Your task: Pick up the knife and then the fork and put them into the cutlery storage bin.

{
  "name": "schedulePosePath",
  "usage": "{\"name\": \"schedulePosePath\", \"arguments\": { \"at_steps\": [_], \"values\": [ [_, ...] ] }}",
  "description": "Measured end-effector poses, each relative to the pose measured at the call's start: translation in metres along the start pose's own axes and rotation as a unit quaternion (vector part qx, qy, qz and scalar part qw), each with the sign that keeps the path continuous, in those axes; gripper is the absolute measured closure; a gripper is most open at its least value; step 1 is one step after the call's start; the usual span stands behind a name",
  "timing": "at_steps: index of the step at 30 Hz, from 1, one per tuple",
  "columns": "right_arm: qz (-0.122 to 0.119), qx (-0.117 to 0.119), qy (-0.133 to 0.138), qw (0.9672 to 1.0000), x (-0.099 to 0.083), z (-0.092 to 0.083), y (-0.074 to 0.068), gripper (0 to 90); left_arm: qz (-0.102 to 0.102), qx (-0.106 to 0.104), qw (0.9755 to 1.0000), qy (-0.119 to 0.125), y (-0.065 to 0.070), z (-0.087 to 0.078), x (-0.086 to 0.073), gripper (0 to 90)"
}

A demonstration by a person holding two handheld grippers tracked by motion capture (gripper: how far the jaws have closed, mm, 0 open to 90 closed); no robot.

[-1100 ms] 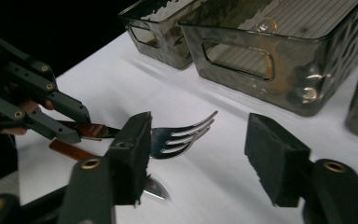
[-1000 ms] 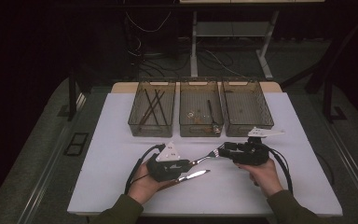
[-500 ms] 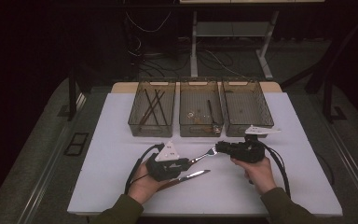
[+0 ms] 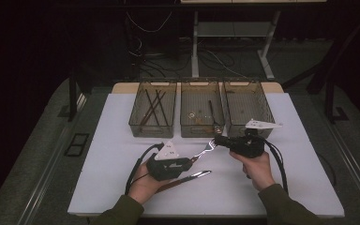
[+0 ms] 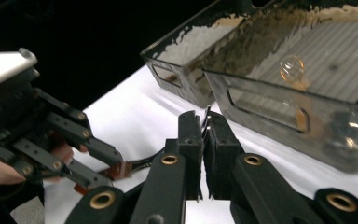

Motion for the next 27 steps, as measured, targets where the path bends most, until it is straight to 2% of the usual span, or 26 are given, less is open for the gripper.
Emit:
{"name": "schedulePosePath", "arguments": {
  "at_steps": [4, 9, 12, 15, 18, 21, 27],
  "values": [
    [-0.005, -0.01, 0.01, 0.9999, 0.007, -0.001, 0.003, 86.7, -0.009, -0.002, 0.9999, 0.009, -0.001, -0.002, -0.002, 62.4],
    [-0.007, -0.033, 0.017, 0.9993, 0.014, -0.011, 0.017, 86.7, -0.028, -0.005, 0.9991, 0.033, -0.008, -0.014, -0.007, 50.7],
    [-0.007, -0.045, 0.022, 0.9987, 0.018, -0.019, 0.026, 86.7, -0.038, -0.007, 0.9984, 0.042, -0.011, -0.021, -0.013, 46.5],
    [-0.009, -0.057, 0.024, 0.998, 0.022, -0.025, 0.032, 86.7, -0.039, -0.008, 0.9979, 0.05, -0.011, -0.029, -0.018, 42.7],
    [-0.01, -0.065, 0.023, 0.9976, 0.026, -0.031, 0.038, 86.7, -0.035, -0.009, 0.9982, 0.048, -0.013, -0.036, -0.027, 38.4],
    [-0.015, -0.072, 0.024, 0.997, 0.031, -0.037, 0.044, 86.7, -0.044, -0.005, 0.9977, 0.051, -0.014, -0.04, -0.035, 32.7],
    [-0.02, -0.093, 0.026, 0.9951, 0.042, -0.05, 0.061, 86.7, -0.048, 0.008, 0.9976, 0.05, -0.012, -0.046, -0.047, 18.5]
  ]
}}
Point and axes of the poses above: each handheld gripper's, and its own axes: z roughly forward along the jaws, x roughly out of its top, y roughly to its right, the point moved 9 cm from there along z, roughly forward along the jaws, and after that the axes turned 13 degrees about -x, right-handed, at the moved point
